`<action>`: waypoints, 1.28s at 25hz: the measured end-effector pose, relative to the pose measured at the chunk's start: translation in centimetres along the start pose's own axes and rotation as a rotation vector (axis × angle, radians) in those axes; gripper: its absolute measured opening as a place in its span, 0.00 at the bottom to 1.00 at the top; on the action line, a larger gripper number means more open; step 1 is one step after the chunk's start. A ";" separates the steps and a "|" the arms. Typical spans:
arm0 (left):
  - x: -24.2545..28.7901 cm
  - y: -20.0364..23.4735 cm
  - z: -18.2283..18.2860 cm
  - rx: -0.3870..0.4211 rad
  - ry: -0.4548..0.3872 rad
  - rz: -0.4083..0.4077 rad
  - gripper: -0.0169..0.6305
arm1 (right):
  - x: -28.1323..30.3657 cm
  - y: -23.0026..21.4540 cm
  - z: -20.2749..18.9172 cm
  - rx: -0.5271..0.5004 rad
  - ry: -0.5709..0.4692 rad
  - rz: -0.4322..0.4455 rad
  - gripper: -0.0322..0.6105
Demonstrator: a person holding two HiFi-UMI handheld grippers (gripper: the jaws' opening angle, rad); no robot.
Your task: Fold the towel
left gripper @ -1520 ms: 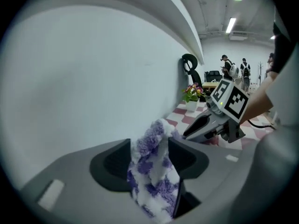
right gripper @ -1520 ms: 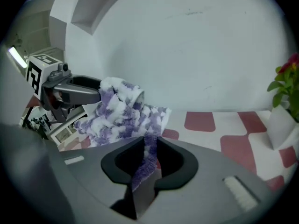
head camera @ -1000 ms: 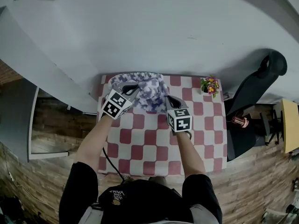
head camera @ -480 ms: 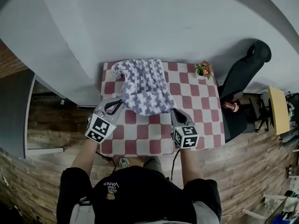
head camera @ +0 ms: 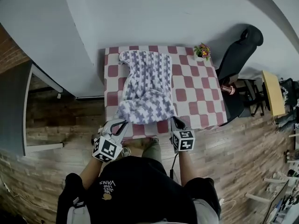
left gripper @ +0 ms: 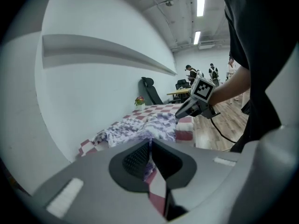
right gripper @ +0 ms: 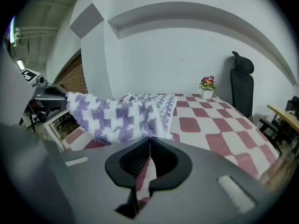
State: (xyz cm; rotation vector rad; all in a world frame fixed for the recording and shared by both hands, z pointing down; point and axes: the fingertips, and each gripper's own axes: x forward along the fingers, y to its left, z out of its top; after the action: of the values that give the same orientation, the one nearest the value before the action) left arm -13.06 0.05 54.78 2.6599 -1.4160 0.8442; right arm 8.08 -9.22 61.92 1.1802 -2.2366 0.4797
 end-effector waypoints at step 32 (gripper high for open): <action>4.2 2.0 -8.2 -0.444 0.080 -0.211 0.45 | 15.6 7.4 5.7 -0.345 0.362 0.471 0.36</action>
State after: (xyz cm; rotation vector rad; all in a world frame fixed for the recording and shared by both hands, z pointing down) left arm -16.45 -2.21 63.29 2.3521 -1.1197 0.5339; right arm -6.97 -18.19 66.81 0.3541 -2.1502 0.4222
